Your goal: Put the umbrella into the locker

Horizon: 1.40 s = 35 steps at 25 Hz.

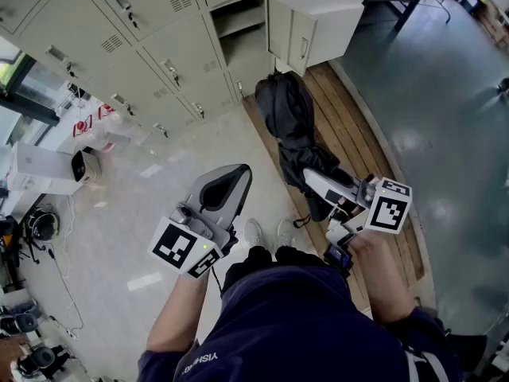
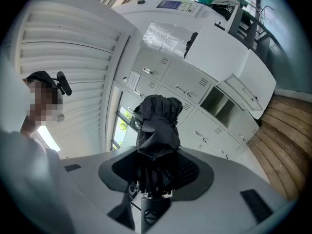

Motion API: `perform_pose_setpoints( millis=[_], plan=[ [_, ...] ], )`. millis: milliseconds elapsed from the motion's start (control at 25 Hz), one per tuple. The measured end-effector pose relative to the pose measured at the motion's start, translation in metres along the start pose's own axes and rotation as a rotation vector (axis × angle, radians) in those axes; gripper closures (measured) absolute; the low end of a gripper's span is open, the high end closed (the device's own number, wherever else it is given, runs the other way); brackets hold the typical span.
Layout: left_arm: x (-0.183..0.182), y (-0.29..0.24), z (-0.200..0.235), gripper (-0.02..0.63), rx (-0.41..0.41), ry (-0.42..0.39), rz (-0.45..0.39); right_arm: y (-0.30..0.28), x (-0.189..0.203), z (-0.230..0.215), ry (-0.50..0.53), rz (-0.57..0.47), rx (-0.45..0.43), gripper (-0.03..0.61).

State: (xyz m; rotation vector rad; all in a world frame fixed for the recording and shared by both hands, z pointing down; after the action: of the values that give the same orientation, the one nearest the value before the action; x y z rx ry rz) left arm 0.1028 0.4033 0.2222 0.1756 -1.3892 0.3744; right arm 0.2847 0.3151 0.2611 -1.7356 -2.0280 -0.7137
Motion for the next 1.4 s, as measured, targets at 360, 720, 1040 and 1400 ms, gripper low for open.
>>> perform_pose_setpoints(
  millis=[360,720,1040,1400],
  plan=[
    [0.007,-0.017,-0.007,0.611,-0.025,0.008,-0.004,0.010,-0.011,-0.014,-0.004,0.029,-0.005,0.394],
    [0.016,-0.050,0.002,0.612,-0.069,0.008,0.010,0.011,-0.033,-0.054,-0.032,0.053,0.002,0.394],
    [0.017,-0.071,0.047,0.612,-0.072,0.026,0.008,-0.025,-0.046,-0.086,-0.057,0.072,0.011,0.394],
    [0.018,-0.102,0.150,0.612,-0.037,0.050,0.028,-0.102,-0.068,-0.136,-0.073,0.049,0.060,0.394]
  ],
)
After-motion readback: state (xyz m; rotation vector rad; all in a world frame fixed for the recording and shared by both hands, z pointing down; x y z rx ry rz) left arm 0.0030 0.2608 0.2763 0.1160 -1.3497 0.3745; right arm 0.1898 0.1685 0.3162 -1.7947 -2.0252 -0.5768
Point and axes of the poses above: the fingertips, and each gripper's own axes: y backward along the fingers, z to its left, x out of its underside, the point moved 6 cm from there along y, backward along the fingers, and after that the axes turned 8 degrees about -x, right-handed, at the moved point
